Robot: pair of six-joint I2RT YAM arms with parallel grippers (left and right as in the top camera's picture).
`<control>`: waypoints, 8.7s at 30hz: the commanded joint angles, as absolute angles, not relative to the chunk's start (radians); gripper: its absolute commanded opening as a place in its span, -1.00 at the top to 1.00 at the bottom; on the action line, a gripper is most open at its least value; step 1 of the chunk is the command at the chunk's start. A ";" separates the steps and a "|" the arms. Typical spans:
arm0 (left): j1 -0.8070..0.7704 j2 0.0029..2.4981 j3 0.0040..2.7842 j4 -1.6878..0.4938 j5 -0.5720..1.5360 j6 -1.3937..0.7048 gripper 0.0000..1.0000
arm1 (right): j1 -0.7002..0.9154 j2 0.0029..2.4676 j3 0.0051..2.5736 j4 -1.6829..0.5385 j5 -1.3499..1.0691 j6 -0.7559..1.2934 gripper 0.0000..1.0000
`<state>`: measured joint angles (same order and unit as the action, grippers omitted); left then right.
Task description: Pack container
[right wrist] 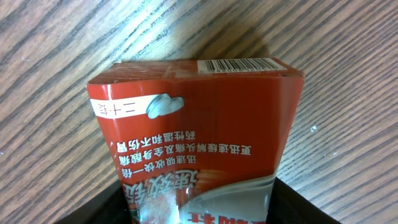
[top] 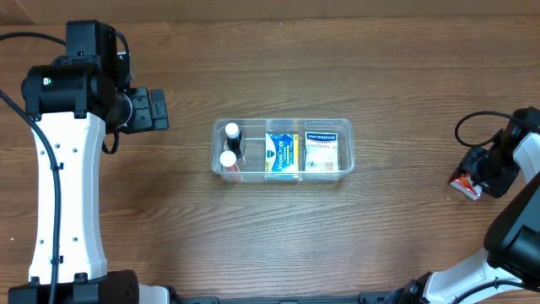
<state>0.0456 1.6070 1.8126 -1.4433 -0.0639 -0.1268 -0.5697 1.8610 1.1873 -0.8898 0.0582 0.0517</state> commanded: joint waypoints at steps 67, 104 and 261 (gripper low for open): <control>0.039 1.608 1.808 -1.282 0.043 -0.048 -1.00 | 0.099 1.608 1.557 -0.902 -0.018 0.191 -1.00; -0.027 0.646 0.982 -1.133 0.034 -0.116 -1.00 | 0.136 0.712 0.904 -1.069 0.111 0.292 -1.00; -0.026 0.004 0.005 -0.063 -0.141 -0.089 -1.00 | 0.158 0.003 0.009 -0.076 -0.107 -0.207 -1.00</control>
<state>-0.0257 0.0147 0.0097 -0.0669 -0.1322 -0.1005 0.1516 0.0147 0.0185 -0.0795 -0.1154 -0.2066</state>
